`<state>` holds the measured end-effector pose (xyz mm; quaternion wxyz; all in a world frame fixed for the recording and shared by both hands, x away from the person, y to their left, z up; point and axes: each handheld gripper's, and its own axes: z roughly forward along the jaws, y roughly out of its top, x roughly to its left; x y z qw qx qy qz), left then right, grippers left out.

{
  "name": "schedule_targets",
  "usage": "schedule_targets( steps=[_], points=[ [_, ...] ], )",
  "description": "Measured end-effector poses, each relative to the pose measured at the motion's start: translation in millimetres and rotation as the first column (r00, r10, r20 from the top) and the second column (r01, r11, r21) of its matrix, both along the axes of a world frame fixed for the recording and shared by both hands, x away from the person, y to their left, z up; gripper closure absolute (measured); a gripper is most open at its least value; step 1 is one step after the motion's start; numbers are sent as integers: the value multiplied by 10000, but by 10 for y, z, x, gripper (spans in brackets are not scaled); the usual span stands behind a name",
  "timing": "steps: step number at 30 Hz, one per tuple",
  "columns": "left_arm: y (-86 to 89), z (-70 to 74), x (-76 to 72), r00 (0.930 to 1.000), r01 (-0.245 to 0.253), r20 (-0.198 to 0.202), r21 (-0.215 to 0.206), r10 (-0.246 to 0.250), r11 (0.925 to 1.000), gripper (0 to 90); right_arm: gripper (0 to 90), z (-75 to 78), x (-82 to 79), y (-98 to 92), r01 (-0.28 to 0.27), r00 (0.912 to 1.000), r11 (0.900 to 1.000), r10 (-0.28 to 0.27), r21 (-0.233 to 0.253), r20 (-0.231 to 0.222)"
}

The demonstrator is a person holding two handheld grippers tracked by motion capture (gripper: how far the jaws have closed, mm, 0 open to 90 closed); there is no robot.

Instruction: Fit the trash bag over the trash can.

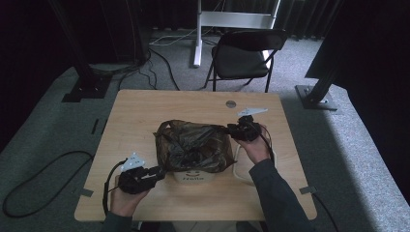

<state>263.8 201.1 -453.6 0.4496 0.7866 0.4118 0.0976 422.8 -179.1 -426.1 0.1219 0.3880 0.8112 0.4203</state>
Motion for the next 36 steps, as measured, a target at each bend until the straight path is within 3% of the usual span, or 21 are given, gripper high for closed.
schedule_targets(
  steps=[9,15,22,27,29,34,36],
  points=[
    [35,251,58,9976,-211,667,-19,211,9998,623,638,168,-243,-6,-558,9975,9981,546,248,453],
    [-35,445,260,9941,-227,1067,121,212,9997,610,630,234,-409,82,-1115,9915,9934,1094,264,706],
    [-181,587,562,9925,-239,1203,328,198,9992,594,617,314,-562,142,-1607,9843,9854,1558,566,825],
    [-268,601,760,9930,-389,1137,577,321,9976,591,599,337,-671,173,-1875,9791,9812,1830,463,883],
    [-335,565,924,9943,-541,961,844,459,9950,583,594,329,-704,190,-1992,9770,9791,1953,402,853],
    [-422,483,1139,9950,-795,681,1068,725,9911,578,591,260,-744,215,-2146,9743,9766,2132,120,725],
    [-456,441,1209,9945,-946,572,1336,876,9865,587,594,239,-742,215,-2103,9756,9776,2094,66,662]
  ],
)
